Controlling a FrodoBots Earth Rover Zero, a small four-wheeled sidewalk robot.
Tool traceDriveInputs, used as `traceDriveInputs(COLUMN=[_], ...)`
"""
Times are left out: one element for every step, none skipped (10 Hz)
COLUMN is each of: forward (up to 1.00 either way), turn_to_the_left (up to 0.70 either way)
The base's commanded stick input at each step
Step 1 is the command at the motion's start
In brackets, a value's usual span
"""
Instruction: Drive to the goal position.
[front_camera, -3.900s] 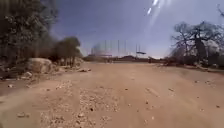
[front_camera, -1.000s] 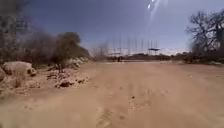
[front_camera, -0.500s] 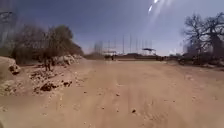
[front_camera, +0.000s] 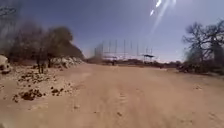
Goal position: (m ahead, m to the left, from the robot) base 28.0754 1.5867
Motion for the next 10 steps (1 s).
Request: traceDriveInputs(forward=[1.0, 1.0, 1.0, 1.0, 1.0, 1.0, 1.0, 1.0, 1.0, 1.0], turn_to_the_left=[0.0, 0.0, 0.0, 0.0, 0.0, 0.0, 0.0, 0.0, 0.0, 0.0])
